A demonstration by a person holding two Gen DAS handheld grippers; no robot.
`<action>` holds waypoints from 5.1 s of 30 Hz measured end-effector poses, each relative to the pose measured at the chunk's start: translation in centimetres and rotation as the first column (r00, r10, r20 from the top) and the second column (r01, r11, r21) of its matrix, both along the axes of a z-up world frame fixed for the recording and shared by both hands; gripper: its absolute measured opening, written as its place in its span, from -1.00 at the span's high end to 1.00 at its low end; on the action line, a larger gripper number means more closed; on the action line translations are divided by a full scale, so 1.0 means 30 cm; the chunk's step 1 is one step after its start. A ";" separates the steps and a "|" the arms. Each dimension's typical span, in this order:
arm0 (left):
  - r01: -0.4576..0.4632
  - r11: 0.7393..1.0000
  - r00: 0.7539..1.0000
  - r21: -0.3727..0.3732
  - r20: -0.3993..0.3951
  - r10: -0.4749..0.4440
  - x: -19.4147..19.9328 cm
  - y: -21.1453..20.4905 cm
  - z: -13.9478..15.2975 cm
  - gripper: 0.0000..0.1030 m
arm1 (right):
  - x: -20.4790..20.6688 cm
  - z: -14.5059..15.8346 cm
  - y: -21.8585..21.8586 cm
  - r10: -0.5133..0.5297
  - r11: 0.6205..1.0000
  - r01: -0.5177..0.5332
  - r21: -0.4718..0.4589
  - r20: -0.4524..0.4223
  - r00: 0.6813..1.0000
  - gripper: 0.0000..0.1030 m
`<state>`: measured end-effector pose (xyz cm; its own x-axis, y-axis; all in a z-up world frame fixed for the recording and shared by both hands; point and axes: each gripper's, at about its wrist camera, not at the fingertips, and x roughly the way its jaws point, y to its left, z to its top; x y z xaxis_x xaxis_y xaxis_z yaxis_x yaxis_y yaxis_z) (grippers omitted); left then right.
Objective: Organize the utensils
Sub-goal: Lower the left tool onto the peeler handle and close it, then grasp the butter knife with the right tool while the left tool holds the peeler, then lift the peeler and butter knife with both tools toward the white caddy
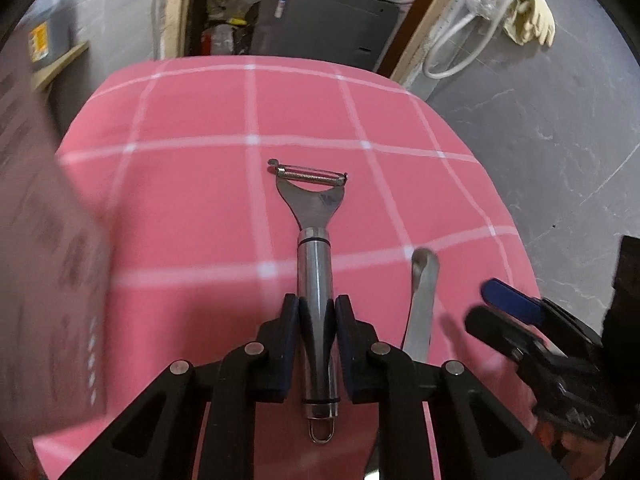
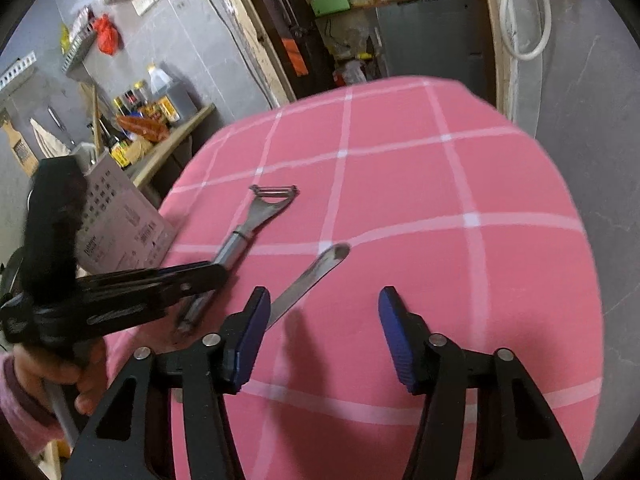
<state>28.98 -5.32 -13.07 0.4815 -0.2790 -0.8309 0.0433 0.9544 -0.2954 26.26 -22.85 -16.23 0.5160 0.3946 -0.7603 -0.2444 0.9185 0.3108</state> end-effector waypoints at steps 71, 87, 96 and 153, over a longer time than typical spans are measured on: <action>0.000 0.992 0.976 -0.125 -0.215 -0.027 -0.301 0.126 -0.018 0.28 | -0.034 0.091 0.038 0.125 0.976 -0.159 -0.147 -0.219 0.968 0.59; 0.102 0.990 0.970 0.101 -0.232 -0.076 -0.233 0.014 -0.009 0.66 | -0.039 0.063 0.098 0.063 0.965 -0.125 -0.231 -0.258 0.964 0.52; 0.083 0.996 0.975 0.039 -0.209 -0.073 -0.255 0.040 -0.008 0.66 | -0.086 0.055 0.057 -0.004 0.992 -0.025 -0.125 -0.230 0.973 0.73; -0.150 0.961 0.824 -0.232 0.507 0.251 -0.458 0.461 0.579 0.66 | -0.205 0.680 0.338 -0.021 0.922 -0.181 0.344 0.508 0.861 0.97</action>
<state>15.25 8.51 4.30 0.8922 -0.2431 -0.3807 0.0537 0.8939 -0.4450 20.11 -12.72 4.18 0.7344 0.6477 -0.2029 -0.5240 0.7311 0.4369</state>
